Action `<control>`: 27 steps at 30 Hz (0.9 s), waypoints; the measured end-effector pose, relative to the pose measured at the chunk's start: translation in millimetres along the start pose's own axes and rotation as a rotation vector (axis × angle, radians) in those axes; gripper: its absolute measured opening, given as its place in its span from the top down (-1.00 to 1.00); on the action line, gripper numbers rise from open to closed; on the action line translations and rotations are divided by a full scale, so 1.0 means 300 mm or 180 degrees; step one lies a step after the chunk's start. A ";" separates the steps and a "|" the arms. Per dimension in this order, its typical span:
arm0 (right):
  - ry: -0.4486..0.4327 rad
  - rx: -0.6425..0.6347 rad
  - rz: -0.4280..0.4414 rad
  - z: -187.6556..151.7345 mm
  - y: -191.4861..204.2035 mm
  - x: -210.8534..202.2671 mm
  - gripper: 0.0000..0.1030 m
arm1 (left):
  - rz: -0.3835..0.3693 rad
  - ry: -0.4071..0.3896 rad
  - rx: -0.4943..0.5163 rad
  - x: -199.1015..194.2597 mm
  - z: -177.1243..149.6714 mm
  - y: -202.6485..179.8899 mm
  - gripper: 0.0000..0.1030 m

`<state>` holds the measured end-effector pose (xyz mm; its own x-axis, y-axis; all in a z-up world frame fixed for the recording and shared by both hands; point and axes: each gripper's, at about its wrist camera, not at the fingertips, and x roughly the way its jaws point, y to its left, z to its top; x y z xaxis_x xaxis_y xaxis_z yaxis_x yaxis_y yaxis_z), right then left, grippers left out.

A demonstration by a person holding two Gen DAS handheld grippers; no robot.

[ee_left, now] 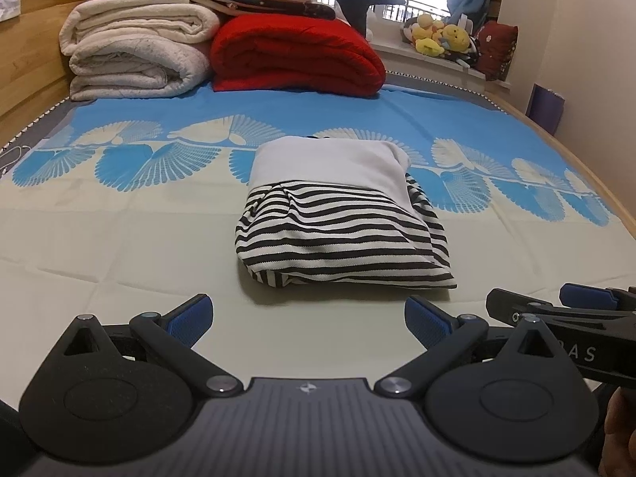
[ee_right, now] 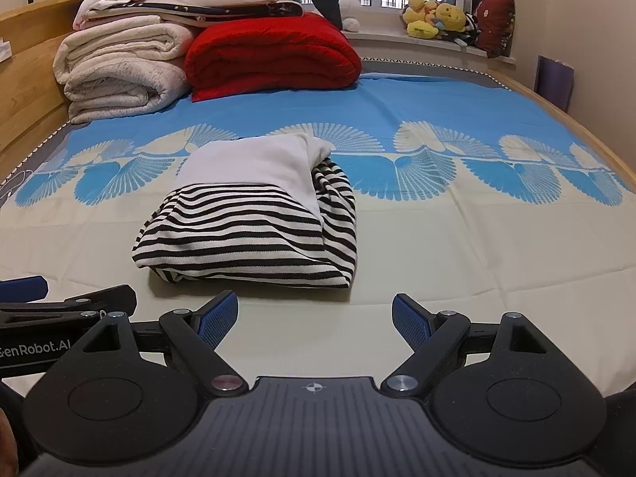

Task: Fold small clothes

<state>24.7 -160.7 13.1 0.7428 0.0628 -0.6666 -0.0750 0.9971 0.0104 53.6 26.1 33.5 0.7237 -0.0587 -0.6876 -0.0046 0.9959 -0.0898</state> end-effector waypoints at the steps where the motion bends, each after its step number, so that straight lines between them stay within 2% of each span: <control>1: -0.0001 -0.0002 -0.0003 0.000 0.002 0.001 -0.66 | -0.0002 -0.0001 0.0002 0.001 0.000 -0.002 -0.99; 27: 0.0015 0.0002 -0.0006 0.001 0.001 0.002 -0.66 | -0.0030 -0.0011 0.0014 0.000 0.001 -0.001 -0.99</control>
<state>25.2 -160.5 13.0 0.7398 0.0608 -0.6701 -0.0731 0.9973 0.0097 53.9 25.7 33.7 0.7261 -0.0679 -0.6842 0.0052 0.9956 -0.0933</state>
